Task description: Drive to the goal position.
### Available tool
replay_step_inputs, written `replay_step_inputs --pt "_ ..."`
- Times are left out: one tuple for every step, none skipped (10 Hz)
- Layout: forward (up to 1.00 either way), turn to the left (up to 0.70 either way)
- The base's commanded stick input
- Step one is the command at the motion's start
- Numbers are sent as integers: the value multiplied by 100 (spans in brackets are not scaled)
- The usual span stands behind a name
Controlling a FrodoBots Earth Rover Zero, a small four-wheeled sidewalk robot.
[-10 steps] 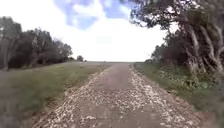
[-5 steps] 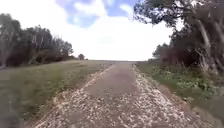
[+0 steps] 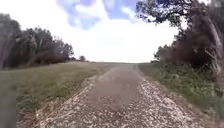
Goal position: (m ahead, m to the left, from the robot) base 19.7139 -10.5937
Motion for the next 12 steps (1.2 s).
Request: replay_step_inputs --pt "85 25" --pt "85 15" --pt "85 0" --pt "85 0" --pt "85 0" --pt "85 0" --pt "85 0" --pt "85 0" --pt "85 0" --pt "85 0" --pt "85 0" --pt "85 -1"
